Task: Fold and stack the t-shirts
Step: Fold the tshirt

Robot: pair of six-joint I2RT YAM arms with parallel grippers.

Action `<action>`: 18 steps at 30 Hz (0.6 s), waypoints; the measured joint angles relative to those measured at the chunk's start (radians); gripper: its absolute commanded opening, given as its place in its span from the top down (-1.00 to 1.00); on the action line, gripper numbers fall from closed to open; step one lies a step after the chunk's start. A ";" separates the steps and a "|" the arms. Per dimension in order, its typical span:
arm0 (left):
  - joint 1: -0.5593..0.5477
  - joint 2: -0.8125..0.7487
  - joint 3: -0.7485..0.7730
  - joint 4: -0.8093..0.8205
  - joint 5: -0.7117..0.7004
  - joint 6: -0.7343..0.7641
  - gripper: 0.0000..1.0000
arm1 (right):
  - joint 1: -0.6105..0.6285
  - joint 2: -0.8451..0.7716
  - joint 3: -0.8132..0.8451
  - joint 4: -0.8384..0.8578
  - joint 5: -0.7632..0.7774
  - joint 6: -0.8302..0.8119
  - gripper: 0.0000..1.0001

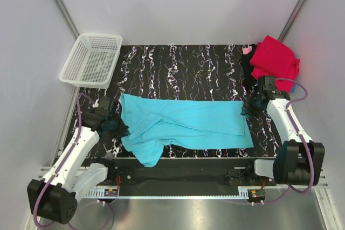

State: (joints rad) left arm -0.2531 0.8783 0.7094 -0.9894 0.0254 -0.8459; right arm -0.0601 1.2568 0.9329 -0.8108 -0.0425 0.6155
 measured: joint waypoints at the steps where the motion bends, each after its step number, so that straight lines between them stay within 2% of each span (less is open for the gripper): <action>1: 0.000 0.026 0.011 0.018 0.016 0.001 0.66 | 0.000 0.019 0.001 0.013 -0.021 -0.006 0.99; 3: 0.005 0.076 0.025 0.071 0.066 0.002 0.67 | 0.000 0.052 0.002 0.038 -0.064 -0.016 0.93; 4: 0.010 0.102 0.031 0.101 0.095 0.001 0.67 | 0.000 0.064 0.003 0.048 -0.084 -0.021 0.84; 9: 0.029 0.289 0.089 0.236 0.193 -0.001 0.72 | 0.000 0.157 0.024 0.099 -0.189 -0.051 0.81; 11: 0.038 0.395 0.117 0.293 0.226 -0.001 0.75 | 0.000 0.222 0.034 0.124 -0.215 -0.064 0.74; 13: 0.043 0.489 0.141 0.336 0.240 0.000 0.76 | 0.000 0.285 0.034 0.144 -0.234 -0.073 0.60; 18: 0.052 0.666 0.203 0.374 0.244 0.016 0.80 | 0.000 0.345 0.034 0.167 -0.239 -0.089 0.54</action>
State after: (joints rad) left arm -0.2012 1.5448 0.9119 -0.6151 0.2695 -0.8303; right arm -0.0601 1.6020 0.9665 -0.6437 -0.2813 0.5266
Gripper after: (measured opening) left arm 0.105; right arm 0.222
